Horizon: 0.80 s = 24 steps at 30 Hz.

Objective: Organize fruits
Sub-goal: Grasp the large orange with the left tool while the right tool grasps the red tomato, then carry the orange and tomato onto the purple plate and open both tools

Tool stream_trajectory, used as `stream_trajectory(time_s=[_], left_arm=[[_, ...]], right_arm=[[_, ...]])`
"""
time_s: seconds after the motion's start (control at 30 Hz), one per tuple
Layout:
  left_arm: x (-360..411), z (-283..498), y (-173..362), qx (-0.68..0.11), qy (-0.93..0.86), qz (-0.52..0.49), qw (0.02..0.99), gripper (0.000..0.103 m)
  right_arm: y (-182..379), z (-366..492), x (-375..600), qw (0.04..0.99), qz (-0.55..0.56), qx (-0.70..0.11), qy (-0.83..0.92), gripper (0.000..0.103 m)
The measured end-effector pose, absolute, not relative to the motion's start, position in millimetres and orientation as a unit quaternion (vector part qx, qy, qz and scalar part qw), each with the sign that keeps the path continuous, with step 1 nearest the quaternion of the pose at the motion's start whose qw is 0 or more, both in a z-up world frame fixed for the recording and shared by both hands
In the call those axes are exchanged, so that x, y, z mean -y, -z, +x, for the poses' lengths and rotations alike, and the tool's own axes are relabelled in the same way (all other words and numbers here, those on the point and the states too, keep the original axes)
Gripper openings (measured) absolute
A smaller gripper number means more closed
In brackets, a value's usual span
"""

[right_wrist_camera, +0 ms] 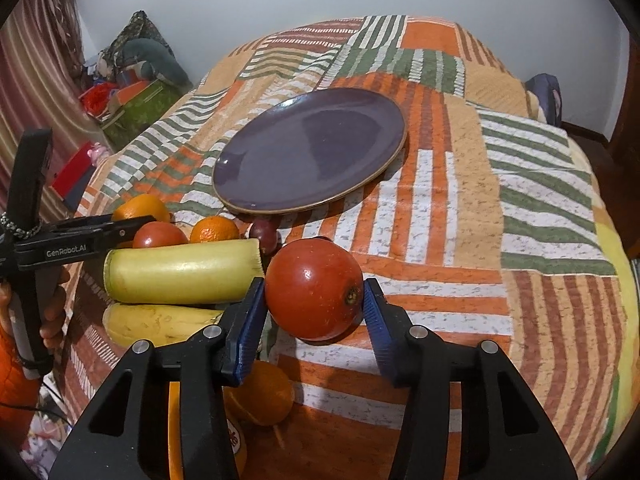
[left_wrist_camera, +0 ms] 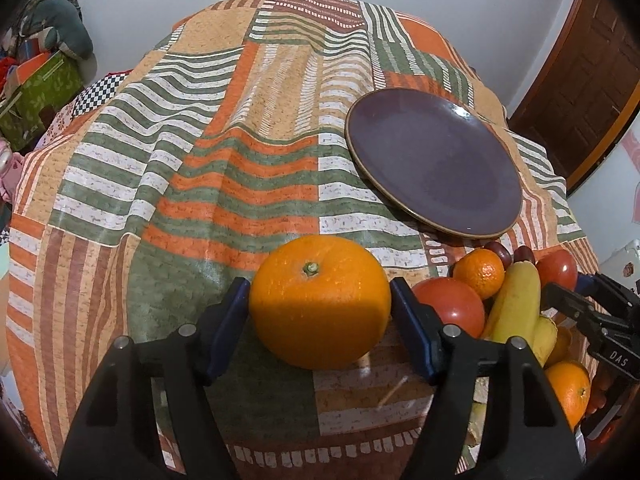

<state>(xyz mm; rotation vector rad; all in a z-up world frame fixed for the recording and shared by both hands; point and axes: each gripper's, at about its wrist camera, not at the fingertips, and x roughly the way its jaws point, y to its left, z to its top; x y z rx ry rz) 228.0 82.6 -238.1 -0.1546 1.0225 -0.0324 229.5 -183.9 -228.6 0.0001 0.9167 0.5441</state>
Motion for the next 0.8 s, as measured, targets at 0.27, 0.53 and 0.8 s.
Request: stream_trajectory(time_s=[0.27,0.53,0.8], left_arm=[[-81,222,225,-0.477,0.016,-0.076,0.875,0.069],[-75,222,193,-0.442,0.023,-0.068,0.894,0.069],[-62,235,163,-0.406,0.031,-0.052,0.912,0.069]], right_arm=[[211,233,192,0.878,0.000,-0.412,-0.244,0.044],[189,238,188,0.894,-0.010,-0.377,-0.243,0.044],[163,252,175,0.910,-0.019,-0.328,-0.253,0.044]])
